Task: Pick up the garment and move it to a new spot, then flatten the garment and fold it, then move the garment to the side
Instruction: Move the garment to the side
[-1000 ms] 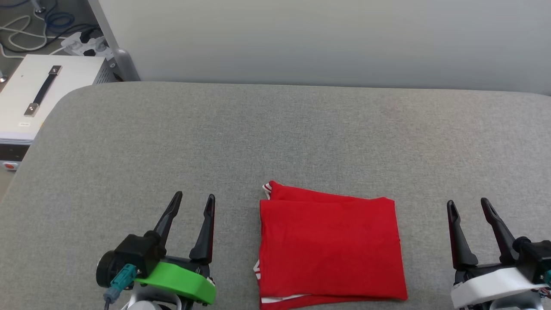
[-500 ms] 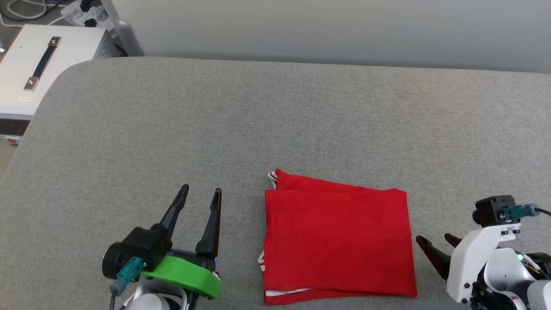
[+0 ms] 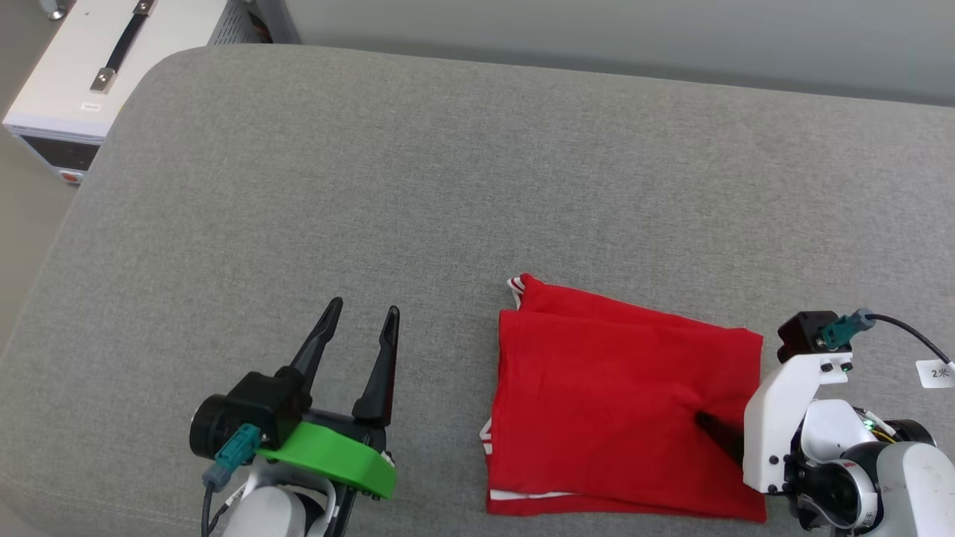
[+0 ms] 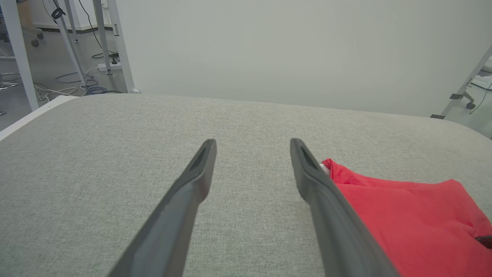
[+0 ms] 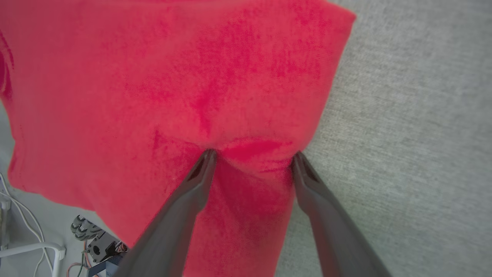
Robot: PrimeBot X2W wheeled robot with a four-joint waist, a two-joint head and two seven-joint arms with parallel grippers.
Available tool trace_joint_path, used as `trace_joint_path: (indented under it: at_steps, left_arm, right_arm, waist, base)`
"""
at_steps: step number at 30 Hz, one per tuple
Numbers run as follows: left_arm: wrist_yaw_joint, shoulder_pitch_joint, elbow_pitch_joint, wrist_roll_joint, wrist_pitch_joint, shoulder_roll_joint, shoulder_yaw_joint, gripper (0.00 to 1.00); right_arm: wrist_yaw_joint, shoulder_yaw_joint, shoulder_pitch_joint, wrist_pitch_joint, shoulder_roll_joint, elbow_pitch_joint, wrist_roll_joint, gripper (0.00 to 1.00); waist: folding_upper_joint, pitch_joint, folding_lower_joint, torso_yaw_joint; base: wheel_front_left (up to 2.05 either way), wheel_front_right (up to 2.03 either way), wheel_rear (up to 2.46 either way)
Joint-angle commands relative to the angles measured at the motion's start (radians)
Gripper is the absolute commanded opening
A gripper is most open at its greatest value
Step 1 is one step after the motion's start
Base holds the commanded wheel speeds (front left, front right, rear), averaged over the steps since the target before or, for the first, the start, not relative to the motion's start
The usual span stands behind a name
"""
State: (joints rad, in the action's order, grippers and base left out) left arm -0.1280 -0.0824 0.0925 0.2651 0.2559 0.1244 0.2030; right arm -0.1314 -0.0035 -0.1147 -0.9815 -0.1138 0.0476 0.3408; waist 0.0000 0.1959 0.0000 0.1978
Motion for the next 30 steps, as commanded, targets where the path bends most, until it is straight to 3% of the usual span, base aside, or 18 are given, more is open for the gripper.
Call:
trace_joint_path:
  at_steps: [1,9,10,11,12,21,30]
  left_arm:
    - [-0.003,-0.02,0.005,0.001,0.006,-0.008,0.005,1.0]
    - [-0.003,-0.036,0.011,0.003,0.006,-0.015,0.016,1.0]
    - [-0.003,-0.037,0.012,0.003,0.006,-0.015,0.016,1.0]
    - [-0.003,-0.039,0.013,0.003,0.006,-0.015,0.015,1.0]
    - [-0.003,-0.04,0.013,0.003,0.006,-0.015,0.014,1.0]
    - [-0.003,-0.024,0.016,0.023,0.006,-0.012,0.016,1.0]
    - [-0.003,-0.052,0.01,0.011,0.006,-0.005,0.111,1.0]
  right_arm:
    - [0.001,-0.003,-0.019,-0.003,0.009,-0.017,-0.003,1.0]
    - [0.001,0.044,-0.023,-0.01,0.028,-0.107,-0.011,1.0]
    - [0.001,0.053,-0.023,-0.008,0.027,-0.115,-0.009,0.35]
    - [0.001,0.059,-0.024,-0.002,0.024,-0.118,-0.009,0.11]
    - [0.001,0.067,-0.027,0.012,0.017,-0.121,-0.012,0.0]
    - [0.001,0.179,-0.06,0.167,-0.135,-0.067,-0.039,0.0]
    - [0.001,0.277,-0.081,0.185,-0.416,0.036,-0.051,0.0]
  waist:
    - [0.0,0.017,0.0,0.018]
    - [0.0,0.03,0.0,0.031]
    - [0.0,0.031,0.0,0.03]
    - [0.0,0.032,0.0,0.029]
    - [0.0,0.031,0.0,0.027]
    - [0.0,-0.005,0.0,-0.051]
    - [0.0,0.021,0.0,-0.186]
  base:
    - [0.0,0.0,0.0]
    - [0.0,0.0,0.0]
    - [0.0,0.0,0.0]
    - [0.0,0.0,0.0]
    - [0.0,0.0,0.0]
    - [0.0,0.0,0.0]
    - [0.0,0.0,0.0]
